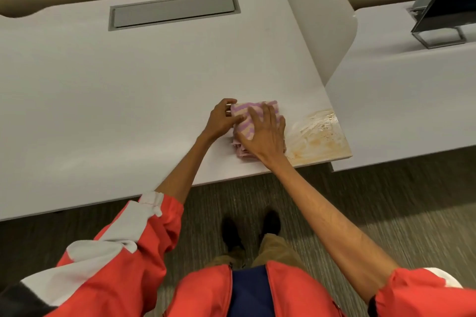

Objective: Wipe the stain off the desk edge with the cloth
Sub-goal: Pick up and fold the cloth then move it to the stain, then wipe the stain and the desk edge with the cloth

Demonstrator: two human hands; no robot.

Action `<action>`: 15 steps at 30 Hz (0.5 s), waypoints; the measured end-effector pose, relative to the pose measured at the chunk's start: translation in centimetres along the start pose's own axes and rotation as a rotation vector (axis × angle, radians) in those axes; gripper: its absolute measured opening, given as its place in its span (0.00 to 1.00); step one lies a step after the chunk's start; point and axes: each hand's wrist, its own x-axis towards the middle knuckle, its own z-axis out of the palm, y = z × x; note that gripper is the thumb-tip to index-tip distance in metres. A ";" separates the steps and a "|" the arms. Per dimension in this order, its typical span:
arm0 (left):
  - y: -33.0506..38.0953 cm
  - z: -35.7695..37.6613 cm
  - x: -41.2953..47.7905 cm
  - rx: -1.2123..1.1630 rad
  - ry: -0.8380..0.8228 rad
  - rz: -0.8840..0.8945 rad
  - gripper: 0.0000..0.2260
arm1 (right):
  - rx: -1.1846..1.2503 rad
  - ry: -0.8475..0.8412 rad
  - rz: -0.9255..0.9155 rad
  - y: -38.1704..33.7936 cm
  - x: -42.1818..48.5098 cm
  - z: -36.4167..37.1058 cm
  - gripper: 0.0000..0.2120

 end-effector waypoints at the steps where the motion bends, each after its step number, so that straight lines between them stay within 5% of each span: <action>1: -0.5 0.2 -0.4 0.094 0.097 0.042 0.24 | -0.011 -0.012 0.002 0.0 -0.1 0.5 0.41; 5: -3.8 0.5 -2.7 0.385 0.550 0.126 0.19 | -0.054 0.019 0.013 0.2 0.2 1.7 0.37; 15: -7.7 1.5 -5.0 0.803 0.370 0.129 0.25 | -0.047 0.015 0.004 0.0 0.2 2.2 0.30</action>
